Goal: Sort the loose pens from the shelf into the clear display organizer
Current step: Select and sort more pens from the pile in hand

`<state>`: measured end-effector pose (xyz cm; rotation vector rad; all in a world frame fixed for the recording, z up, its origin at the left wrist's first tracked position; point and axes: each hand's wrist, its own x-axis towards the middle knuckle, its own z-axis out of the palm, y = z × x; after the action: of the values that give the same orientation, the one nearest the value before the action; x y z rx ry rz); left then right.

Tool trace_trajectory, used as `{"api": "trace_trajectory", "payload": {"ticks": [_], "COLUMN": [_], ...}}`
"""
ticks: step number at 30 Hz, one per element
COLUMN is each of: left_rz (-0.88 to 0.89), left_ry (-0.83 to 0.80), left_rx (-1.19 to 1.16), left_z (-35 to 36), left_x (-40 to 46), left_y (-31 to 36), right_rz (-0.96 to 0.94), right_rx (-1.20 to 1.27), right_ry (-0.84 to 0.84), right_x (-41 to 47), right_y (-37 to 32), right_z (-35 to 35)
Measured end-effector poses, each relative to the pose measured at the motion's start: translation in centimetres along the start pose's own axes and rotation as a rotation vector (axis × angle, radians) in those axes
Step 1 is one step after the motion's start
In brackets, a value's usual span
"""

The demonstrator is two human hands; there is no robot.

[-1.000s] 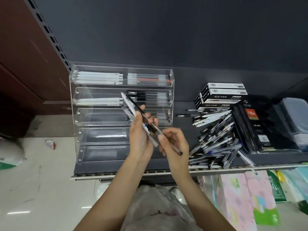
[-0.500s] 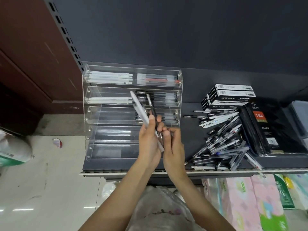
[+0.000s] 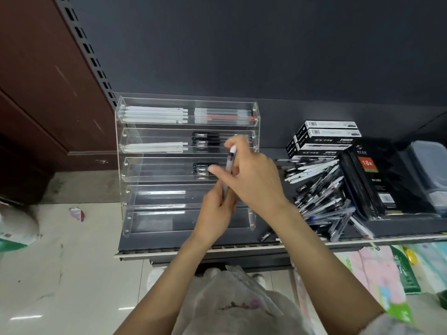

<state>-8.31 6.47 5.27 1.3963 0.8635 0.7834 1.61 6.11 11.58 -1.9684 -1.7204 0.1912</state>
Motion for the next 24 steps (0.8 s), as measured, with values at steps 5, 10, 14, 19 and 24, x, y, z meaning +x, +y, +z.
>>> {"api": "trace_trajectory", "payload": {"ticks": [5, 10, 14, 19, 24], "left_rz": [-0.023, -0.22, -0.213, -0.14, -0.204], "left_ry": [-0.082, -0.036, 0.104, 0.241, 0.279], "left_rx": [-0.053, -0.412, -0.548, -0.674, -0.724], "left_z": [0.2, 0.1, 0.2, 0.8, 1.2], "left_x": [-0.2, -0.3, 0.0, 0.9, 1.3], "left_y": [0.5, 0.1, 0.0, 1.2, 1.9], "right_rz": [-0.007, 0.106, 0.212, 0.251, 0.243], "right_rx": [0.084, 0.47, 0.896, 1.049, 0.904], "right_ry": [-0.025, 0.196, 0.605, 0.489, 0.428], "right_x": [0.4, 0.8, 0.0, -4.0, -7.3], "right_y": [0.8, 2.6, 3.6, 2.3, 1.3], "right_z": [-0.1, -2.2, -4.5, 0.2, 4.4]}}
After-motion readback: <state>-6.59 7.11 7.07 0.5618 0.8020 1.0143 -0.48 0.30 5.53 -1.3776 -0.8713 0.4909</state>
